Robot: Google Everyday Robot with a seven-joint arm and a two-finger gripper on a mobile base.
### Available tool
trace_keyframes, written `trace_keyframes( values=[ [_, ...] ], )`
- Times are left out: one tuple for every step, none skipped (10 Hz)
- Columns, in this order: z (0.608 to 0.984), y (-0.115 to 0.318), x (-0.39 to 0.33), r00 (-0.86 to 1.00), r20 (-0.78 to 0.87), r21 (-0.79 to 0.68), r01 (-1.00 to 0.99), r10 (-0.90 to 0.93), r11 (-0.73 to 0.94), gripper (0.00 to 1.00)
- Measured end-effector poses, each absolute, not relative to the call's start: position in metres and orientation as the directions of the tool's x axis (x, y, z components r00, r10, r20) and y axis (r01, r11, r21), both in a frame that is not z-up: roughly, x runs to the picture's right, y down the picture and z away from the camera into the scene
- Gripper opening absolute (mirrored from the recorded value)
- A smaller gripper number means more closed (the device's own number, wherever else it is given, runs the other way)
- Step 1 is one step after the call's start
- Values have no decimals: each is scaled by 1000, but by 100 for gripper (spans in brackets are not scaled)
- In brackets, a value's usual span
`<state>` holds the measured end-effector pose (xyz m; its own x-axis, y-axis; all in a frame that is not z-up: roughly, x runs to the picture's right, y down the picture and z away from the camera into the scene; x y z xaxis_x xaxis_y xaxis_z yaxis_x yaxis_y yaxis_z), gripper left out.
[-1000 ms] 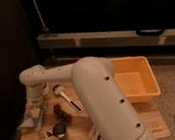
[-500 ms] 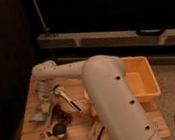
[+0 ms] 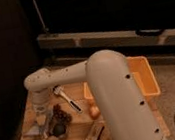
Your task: Wipe table surface with towel
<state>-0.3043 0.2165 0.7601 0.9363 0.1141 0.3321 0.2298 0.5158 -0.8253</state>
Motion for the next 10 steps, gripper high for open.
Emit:
trace_keyframes(
  values=[
    [752, 229, -321, 928, 362, -820, 269, 94, 505, 0],
    [749, 234, -333, 920, 383, -814, 295, 81, 500, 0],
    [748, 237, -352, 909, 411, -803, 326, 68, 500, 0],
    [750, 235, -363, 902, 427, -795, 340, 65, 503, 0],
    [754, 232, -366, 900, 431, -793, 342, 68, 505, 0],
    [759, 229, -366, 899, 432, -793, 340, 71, 506, 0],
    [772, 222, -363, 902, 425, -796, 329, 82, 507, 0],
    [785, 212, -356, 906, 413, -802, 313, 95, 509, 0],
    [797, 203, -349, 910, 401, -808, 295, 109, 510, 0],
    [813, 191, -340, 915, 383, -816, 269, 129, 512, 0]
  ],
)
